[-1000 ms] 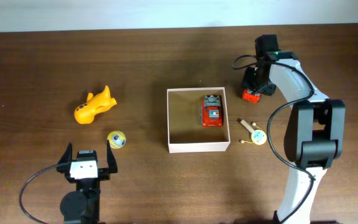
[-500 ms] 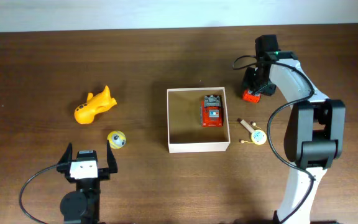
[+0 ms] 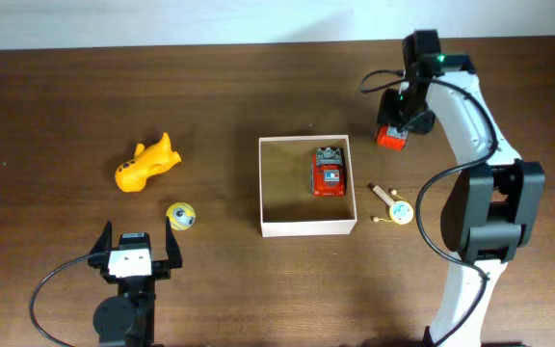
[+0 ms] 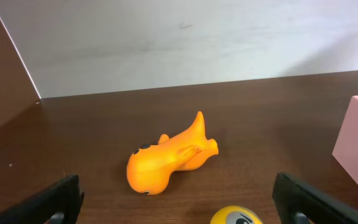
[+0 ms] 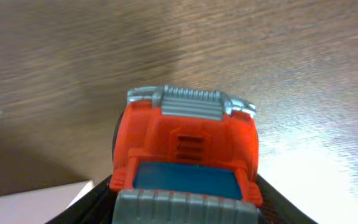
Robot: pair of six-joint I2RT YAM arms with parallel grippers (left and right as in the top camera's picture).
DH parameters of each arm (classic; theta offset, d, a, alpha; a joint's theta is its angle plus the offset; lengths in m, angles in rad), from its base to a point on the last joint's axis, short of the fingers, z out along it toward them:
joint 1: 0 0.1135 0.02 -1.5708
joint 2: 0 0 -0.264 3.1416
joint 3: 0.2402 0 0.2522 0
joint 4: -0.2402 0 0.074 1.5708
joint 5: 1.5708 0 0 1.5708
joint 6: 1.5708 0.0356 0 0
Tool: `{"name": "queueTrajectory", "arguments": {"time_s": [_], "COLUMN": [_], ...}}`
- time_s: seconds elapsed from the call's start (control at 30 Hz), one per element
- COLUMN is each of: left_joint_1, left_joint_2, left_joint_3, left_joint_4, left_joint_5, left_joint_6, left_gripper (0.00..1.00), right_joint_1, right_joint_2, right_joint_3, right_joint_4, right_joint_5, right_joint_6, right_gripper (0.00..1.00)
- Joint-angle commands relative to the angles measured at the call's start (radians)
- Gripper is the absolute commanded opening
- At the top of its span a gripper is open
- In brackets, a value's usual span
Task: Pack container
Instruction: 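Lift the truck and carry it with the right gripper over the box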
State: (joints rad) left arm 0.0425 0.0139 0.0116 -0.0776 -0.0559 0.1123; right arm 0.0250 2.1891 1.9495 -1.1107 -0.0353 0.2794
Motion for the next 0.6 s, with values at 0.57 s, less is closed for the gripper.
{"name": "queueTrajectory", "arguments": {"time_s": [0.57], "left_joint_1": [0.006], "left_joint_2": [-0.009], "left_joint_3": [-0.002], "left_joint_4": [-0.002], "left_joint_5": [0.008], "left_joint_6": [0.010], "left_gripper": [0.99], "right_joint_1": [0.223], "right_joint_2": [-0.057], "right_joint_3": [0.377], "right_joint_4": [-0.283], "right_joint_5": [-0.067], "right_joint_6": [-0.040], "right_gripper": [0.57]}}
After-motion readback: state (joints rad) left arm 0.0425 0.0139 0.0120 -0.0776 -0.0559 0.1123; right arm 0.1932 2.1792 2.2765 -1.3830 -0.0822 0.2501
